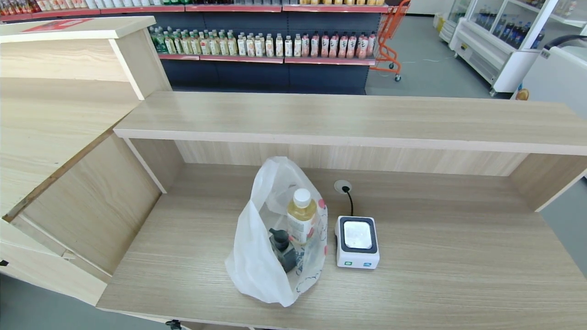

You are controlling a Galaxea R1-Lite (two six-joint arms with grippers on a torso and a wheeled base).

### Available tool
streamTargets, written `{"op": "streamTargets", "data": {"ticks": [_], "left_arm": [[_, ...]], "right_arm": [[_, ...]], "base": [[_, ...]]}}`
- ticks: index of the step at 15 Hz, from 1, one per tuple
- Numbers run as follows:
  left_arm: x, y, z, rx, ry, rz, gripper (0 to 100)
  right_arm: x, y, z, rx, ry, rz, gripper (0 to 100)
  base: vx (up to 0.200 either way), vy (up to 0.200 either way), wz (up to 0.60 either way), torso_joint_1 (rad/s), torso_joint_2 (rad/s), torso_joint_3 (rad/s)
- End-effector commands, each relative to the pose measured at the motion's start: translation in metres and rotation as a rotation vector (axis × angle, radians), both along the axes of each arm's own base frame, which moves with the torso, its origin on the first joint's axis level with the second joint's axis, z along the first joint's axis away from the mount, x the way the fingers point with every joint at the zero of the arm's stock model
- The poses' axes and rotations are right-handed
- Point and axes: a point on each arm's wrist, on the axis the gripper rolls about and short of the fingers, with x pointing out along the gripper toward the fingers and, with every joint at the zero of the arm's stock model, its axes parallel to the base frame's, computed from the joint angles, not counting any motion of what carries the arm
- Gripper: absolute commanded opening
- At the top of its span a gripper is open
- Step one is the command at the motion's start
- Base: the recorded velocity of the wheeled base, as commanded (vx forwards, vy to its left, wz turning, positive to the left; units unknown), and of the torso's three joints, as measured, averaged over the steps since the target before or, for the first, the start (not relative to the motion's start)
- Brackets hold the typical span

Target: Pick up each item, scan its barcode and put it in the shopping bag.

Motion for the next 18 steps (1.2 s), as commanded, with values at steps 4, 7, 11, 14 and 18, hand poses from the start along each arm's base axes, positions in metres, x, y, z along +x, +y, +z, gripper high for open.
{"op": "streamTargets", "data": {"ticks": [4, 7, 11, 14, 18], "left_arm": [[0.0, 0.0, 0.0, 0.001, 0.0, 0.0, 100], [-0.0003, 0.0001, -0.0001, -0.003, -0.004, 0.001, 100], [-0.0003, 0.0001, -0.0001, -0.003, -0.004, 0.001, 100], [-0.0003, 0.0001, -0.0001, -0.003, -0.004, 0.001, 100], [-0.0003, 0.0001, -0.0001, -0.005, -0.004, 0.001, 100]], "right_arm": [[0.0002, 0.0, 0.0001, 0.0, 0.003, 0.0, 0], [0.0002, 0.0, 0.0001, 0.0, 0.003, 0.0, 0], [0.0002, 0.0, 0.0001, 0.0, 0.003, -0.001, 0], [0.0002, 0.0, 0.0001, 0.0, 0.003, 0.0, 0], [0.0002, 0.0, 0.0001, 0.006, 0.002, 0.0, 0]], "base": [[0.15, -0.15, 0.0, 0.001, 0.0, -0.001], [0.0, 0.0, 0.0, 0.0, 0.0, 0.0], [0.0, 0.0, 0.0, 0.0, 0.0, 0.0], [0.0, 0.0, 0.0, 0.0, 0.0, 0.0], [0.0, 0.0, 0.0, 0.0, 0.0, 0.0]]}}
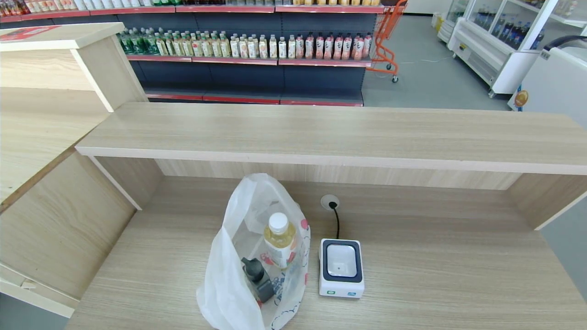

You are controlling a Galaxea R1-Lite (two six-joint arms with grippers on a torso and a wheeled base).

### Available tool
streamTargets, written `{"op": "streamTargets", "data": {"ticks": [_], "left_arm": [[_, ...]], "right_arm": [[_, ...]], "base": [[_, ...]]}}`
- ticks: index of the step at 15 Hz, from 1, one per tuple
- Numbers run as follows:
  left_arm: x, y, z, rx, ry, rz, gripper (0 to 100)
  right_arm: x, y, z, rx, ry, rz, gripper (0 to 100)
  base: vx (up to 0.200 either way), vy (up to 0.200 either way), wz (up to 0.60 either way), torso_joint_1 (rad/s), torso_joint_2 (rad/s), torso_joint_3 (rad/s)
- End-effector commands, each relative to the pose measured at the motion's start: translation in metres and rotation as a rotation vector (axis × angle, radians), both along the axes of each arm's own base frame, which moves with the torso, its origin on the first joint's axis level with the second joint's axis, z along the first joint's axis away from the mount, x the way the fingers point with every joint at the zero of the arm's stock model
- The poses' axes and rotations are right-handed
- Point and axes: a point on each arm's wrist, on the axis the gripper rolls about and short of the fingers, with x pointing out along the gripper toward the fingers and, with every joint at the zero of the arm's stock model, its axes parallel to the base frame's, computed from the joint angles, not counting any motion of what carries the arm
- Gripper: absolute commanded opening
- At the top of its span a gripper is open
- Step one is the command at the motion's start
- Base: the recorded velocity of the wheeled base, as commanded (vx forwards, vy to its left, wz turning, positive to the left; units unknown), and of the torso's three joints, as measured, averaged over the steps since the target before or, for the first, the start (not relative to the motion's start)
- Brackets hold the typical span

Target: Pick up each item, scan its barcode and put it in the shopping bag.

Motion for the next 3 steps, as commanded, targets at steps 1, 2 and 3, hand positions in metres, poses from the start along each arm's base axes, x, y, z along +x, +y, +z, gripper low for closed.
{"op": "streamTargets", "data": {"ticks": [1, 2, 3], "left_arm": [[0.0, 0.0, 0.0, 0.001, 0.0, 0.0, 100], [0.0, 0.0, 0.0, 0.001, 0.0, 0.0, 100], [0.0, 0.0, 0.0, -0.001, 0.0, 0.0, 100]], "right_arm": [[0.0002, 0.0, 0.0001, -0.001, 0.003, 0.0, 0], [0.0002, 0.0, 0.0001, -0.004, 0.003, 0.0, 0], [0.0002, 0.0, 0.0001, -0.001, 0.003, 0.0, 0]], "base": [[0.0, 0.0, 0.0, 0.0, 0.0, 0.0], [0.0, 0.0, 0.0, 0.0, 0.0, 0.0], [0.0, 0.0, 0.0, 0.0, 0.0, 0.0]]}}
